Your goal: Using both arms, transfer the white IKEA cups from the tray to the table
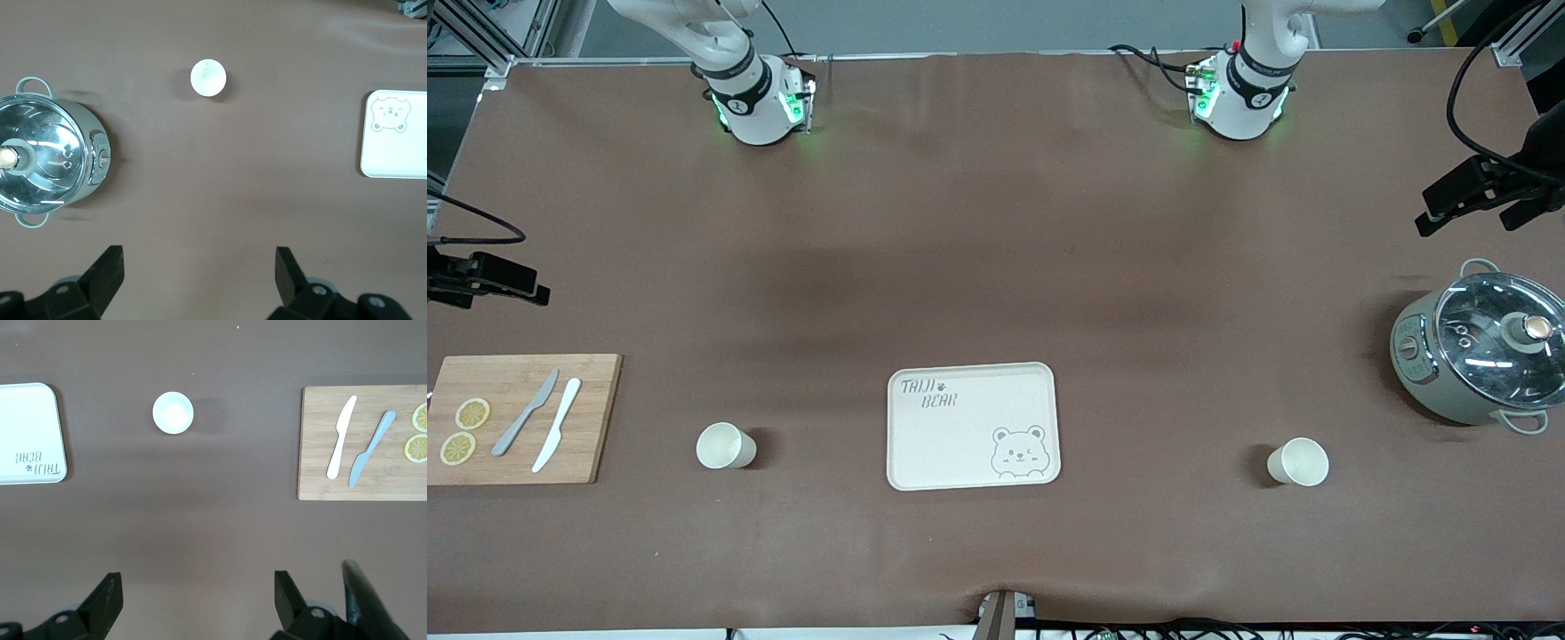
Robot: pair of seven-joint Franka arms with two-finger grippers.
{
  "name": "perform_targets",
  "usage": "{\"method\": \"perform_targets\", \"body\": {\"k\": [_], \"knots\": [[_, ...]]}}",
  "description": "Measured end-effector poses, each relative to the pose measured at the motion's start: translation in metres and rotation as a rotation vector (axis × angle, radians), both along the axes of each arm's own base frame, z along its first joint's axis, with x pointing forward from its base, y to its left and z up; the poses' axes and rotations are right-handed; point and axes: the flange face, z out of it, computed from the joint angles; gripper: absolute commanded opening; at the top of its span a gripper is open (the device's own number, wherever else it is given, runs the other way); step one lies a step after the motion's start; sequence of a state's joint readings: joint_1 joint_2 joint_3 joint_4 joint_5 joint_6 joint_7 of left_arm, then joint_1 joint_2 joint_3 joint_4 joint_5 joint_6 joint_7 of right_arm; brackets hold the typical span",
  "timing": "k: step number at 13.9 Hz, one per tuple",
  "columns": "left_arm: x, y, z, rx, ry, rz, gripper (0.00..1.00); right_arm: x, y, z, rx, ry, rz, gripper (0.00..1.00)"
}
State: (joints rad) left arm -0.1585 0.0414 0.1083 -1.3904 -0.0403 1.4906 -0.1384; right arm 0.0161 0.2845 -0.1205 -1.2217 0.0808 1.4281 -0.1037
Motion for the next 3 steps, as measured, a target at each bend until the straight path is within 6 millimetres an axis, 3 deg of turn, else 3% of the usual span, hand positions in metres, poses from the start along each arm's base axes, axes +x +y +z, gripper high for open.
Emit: {"method": "perform_targets", "body": {"k": [3], "knots": [[0.0,0.0,0.0,0.0,0.0,0.0,1.0,0.0005,0.0009,-0.0025,0.0,0.004,0.001,1.0]]}}
